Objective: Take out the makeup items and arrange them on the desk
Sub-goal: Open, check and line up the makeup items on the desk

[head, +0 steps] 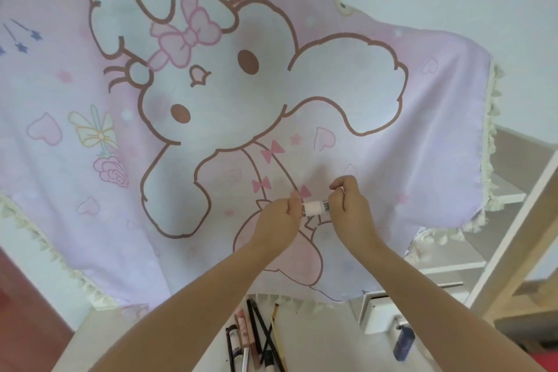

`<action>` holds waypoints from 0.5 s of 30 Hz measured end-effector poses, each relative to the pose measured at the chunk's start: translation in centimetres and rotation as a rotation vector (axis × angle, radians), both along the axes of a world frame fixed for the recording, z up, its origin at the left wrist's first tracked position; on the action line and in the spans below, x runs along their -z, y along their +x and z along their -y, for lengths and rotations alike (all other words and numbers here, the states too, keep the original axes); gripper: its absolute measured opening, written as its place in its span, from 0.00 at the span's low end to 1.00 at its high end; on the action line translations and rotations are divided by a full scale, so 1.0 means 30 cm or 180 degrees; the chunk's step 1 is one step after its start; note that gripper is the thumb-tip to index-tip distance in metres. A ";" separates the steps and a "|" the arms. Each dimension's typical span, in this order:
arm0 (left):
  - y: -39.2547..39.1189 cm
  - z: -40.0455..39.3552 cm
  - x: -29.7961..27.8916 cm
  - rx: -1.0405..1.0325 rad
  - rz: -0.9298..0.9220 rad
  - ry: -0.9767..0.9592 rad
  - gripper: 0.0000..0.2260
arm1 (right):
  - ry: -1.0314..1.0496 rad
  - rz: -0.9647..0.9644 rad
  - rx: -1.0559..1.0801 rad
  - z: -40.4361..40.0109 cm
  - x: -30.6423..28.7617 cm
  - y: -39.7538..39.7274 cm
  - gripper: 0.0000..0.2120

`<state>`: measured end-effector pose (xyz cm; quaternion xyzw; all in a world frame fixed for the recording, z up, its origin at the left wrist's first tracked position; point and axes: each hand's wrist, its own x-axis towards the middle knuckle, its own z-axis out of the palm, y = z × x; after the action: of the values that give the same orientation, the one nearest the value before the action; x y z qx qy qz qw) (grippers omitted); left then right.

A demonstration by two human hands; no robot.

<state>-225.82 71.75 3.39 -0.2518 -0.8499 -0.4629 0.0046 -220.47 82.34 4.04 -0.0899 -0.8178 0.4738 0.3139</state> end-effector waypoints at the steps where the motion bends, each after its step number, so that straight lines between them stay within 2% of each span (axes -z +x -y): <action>1: -0.004 -0.007 -0.008 -0.0031 0.0506 0.0309 0.22 | 0.0220 -0.0056 -0.0118 -0.003 -0.002 0.007 0.05; 3: -0.002 -0.007 -0.015 0.0103 0.1256 0.0708 0.22 | 0.0458 -0.0122 -0.0335 -0.015 -0.010 0.015 0.06; 5: -0.005 0.009 -0.023 0.0424 0.1447 0.0817 0.20 | 0.0401 -0.0034 -0.0509 -0.043 -0.023 0.012 0.07; 7: -0.016 0.028 -0.039 0.0617 0.1186 0.0603 0.16 | 0.0081 0.0338 -0.0748 -0.071 -0.040 0.010 0.07; 9: -0.028 0.040 -0.051 0.0740 0.0920 0.0346 0.10 | 0.0143 0.0717 -0.0930 -0.097 -0.045 0.013 0.10; 14: -0.049 0.065 -0.077 0.0964 -0.0011 -0.0367 0.01 | 0.0288 0.0599 -0.1281 -0.136 -0.088 0.031 0.15; 15: -0.056 0.067 -0.083 0.0905 -0.0363 -0.0656 0.05 | 0.0402 0.0621 -0.1332 -0.137 -0.097 0.036 0.18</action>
<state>-227.49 69.74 5.87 -0.3944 -0.8470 -0.3543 -0.0385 -219.40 86.46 6.96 0.0561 -0.8731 0.4656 0.1334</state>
